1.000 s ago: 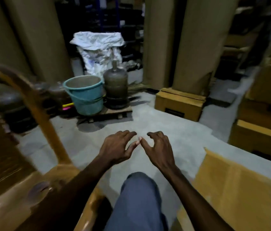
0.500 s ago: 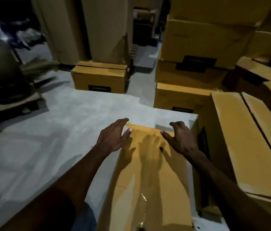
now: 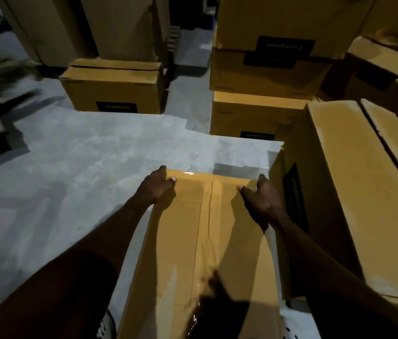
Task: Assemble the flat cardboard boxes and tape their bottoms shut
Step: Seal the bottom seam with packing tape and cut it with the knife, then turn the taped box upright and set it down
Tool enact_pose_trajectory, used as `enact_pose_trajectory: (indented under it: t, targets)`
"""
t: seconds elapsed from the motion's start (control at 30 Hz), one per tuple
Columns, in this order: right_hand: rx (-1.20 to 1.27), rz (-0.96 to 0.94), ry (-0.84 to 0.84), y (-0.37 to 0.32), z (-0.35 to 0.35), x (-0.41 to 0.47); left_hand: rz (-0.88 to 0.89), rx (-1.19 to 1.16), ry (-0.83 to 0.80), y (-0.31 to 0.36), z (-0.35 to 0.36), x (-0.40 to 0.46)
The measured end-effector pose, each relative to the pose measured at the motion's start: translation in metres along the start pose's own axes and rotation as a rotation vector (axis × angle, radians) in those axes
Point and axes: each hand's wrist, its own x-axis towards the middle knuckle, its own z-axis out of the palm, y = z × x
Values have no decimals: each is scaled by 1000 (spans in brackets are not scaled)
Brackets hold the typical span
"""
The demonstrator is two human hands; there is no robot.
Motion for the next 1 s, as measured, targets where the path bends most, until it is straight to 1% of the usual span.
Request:
enact_pose_trajectory:
  t: [0.03,0.07,0.13,0.17,0.23,0.3,0.37,0.43,0.5,0.57,0.63,0.7,0.77,0.83,0.9,0.97,1.0]
  targets:
    - [64,74,18,0,5,-2,-34,-53,-4,1,2,0]
    - [118,109,38,3,11,-4,-65,-99,-4,2,2,-3]
    - [187,147,93,2,15,-14,-105,-141,31,11,1,-14]
    - [199,147,122,-8,10,-22,-108,-133,77,19,-2,-20]
    - [205,81,200,-35,-7,-36,-101,-142,213,38,-17,-34]
    - [255,-24,278,-66,-33,-55,-79,-262,348,57,-40,-49]
    - [364,-160,328,-94,-61,-75,25,-424,457,76,-65,-65]
    - [447,-325,413,-118,-90,-104,184,-609,548,92,-92,-88]
    - [490,-449,515,-136,-113,-134,356,-765,627,106,-117,-119]
    - [556,-534,559,-146,-129,-160,509,-892,658,116,-136,-153]
    - [679,-598,563,-148,-136,-187,577,-986,613,117,-146,-183]
    - [761,-624,552,-141,-131,-211,528,-1015,567,106,-144,-205]
    - [734,-559,499,-129,-117,-232,390,-927,557,91,-135,-224]
    - [574,-453,429,-118,-99,-249,220,-724,541,76,-123,-239]
    - [412,-336,347,-108,-80,-260,80,-553,450,61,-107,-246]
    - [296,-250,246,-99,-65,-268,-32,-444,351,45,-90,-251]
    - [220,-214,217,-96,-59,-270,-86,-376,336,38,-81,-253]
